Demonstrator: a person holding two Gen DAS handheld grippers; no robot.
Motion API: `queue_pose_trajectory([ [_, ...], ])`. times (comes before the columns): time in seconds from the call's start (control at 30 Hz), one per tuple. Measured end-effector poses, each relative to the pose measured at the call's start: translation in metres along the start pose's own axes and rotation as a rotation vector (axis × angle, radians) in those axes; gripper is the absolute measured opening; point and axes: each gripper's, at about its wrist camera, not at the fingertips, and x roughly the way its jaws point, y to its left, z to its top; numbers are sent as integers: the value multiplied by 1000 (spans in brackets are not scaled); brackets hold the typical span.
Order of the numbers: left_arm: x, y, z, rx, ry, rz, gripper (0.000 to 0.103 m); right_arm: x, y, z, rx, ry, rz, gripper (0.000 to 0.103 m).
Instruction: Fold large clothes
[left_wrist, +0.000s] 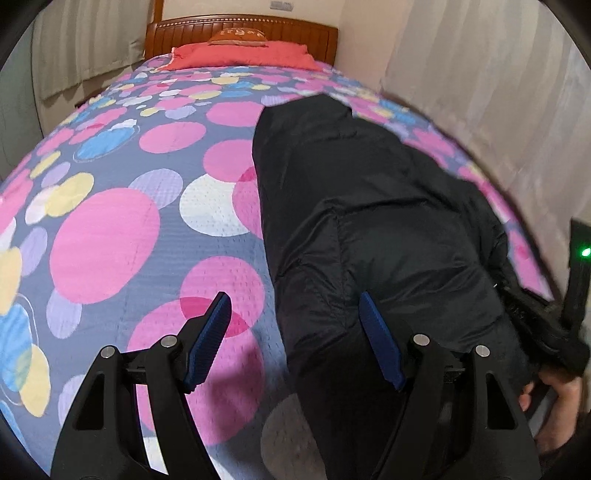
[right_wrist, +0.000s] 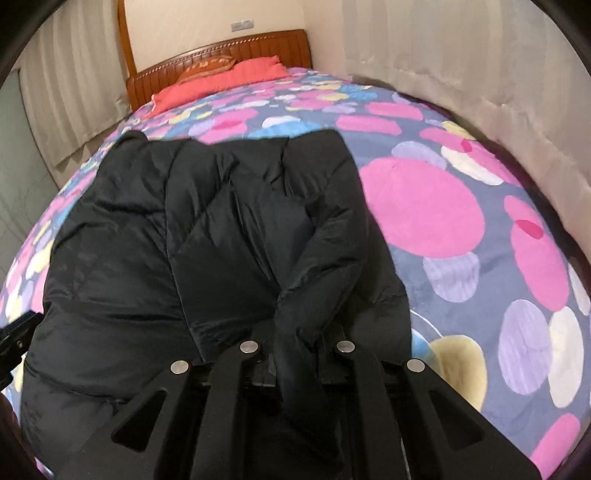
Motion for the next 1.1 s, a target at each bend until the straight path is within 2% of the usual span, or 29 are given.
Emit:
queue_pose_trajectory([
  [0.17, 26, -9, -3, 18, 4, 61, 72, 20, 3, -4, -36, 0, -3, 9],
  [0.3, 21, -7, -2, 17, -24, 64, 71, 17, -1, -3, -38, -7, 17, 11],
  [0.4, 11, -3, -1, -1, -30, 75, 71, 4, -4, 0, -25, -2, 27, 21],
  [0.5, -7, 0, 4, -15, -31, 77, 71, -19, -8, 6, -8, 26, -3, 38],
  [0.53, -13, -1, 5, -20, -47, 72, 71, -33, -8, 9, 2, 14, -31, 44],
  [0.57, -23, -3, 10, -26, -86, 70, 71, -50, -5, 14, 0, -20, -50, 45],
  [0.63, -33, -9, 21, -18, -131, 64, 71, -72, 5, 24, -34, -85, -65, 45],
  [0.7, -33, -16, 33, 0, -142, 59, 71, -85, 25, 37, -88, -152, -47, 45],
  [0.83, -9, -29, 54, 4, -119, 65, 71, -59, 57, 54, -196, -176, -11, 45],
  [0.93, 19, -36, 56, 22, -67, 80, 71, -23, 67, 56, -265, -132, -53, 45],
  [1.1, 52, -29, 51, -25, -29, 93, 82, 14, 54, 49, -228, -101, -76, 45],
])
